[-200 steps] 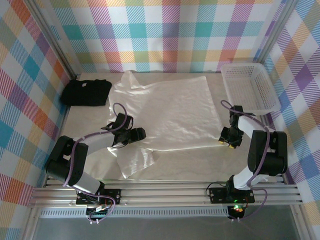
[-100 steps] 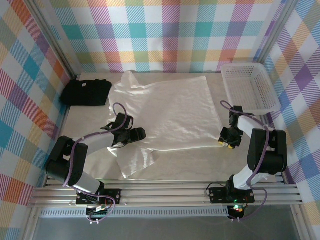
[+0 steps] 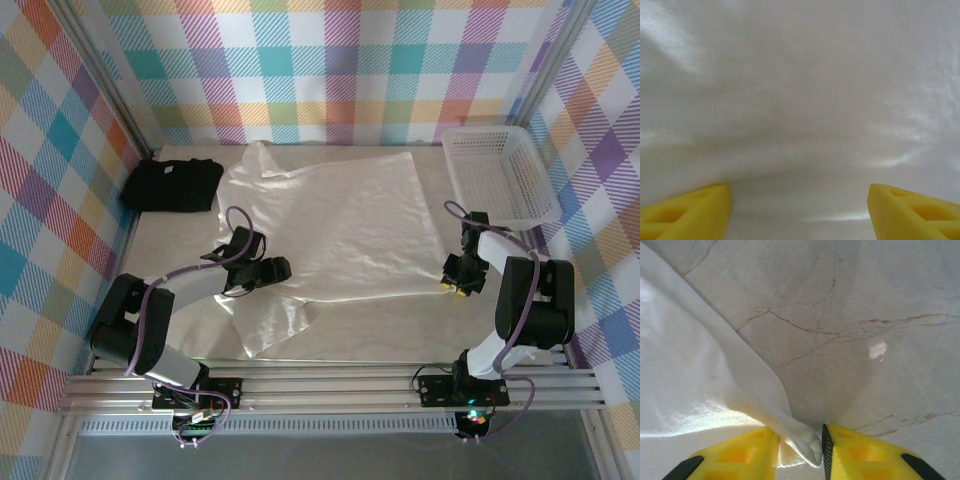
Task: Fold the inside-out t-shirt
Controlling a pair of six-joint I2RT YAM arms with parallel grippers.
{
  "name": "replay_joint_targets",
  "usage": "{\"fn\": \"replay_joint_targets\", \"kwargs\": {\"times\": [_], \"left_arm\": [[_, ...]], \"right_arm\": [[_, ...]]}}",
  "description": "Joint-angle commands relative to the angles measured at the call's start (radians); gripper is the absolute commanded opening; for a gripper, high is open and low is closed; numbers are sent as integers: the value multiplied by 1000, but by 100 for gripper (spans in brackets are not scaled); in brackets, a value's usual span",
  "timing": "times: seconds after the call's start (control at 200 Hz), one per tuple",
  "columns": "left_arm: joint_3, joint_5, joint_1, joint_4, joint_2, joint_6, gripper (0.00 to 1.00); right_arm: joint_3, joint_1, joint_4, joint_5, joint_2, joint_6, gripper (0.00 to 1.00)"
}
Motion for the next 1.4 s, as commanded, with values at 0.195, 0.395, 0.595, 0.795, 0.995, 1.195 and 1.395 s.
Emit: {"fn": "replay_joint_targets", "kwargs": {"times": [0.195,0.395,0.595,0.795,0.995,1.195,1.395], "left_arm": [[-12,-89,-7,-228,-210,0,73],[-93,-203,-71,-500,-480,-129,72],[-173,-220,-253,-713,-636,-357,62],[-167,-273,-472,-839,-619,-530,53],[-154,-257,-510,-768,-507,-488,49],[-165,-233,-511,-677,-392,-444,45],[-195,-199,-513,-620,-339,-434,33]], "right_arm": [[19,-7,39,-57,12,-23,5],[-2,-7,78,-93,-9,-30,1],[-27,-6,123,-142,-39,-33,2],[-35,-6,137,-174,-83,-33,2],[-43,-6,139,-184,-104,-33,2],[-46,-6,133,-173,-118,-35,2],[-43,-6,132,-168,-111,-37,2]]}}
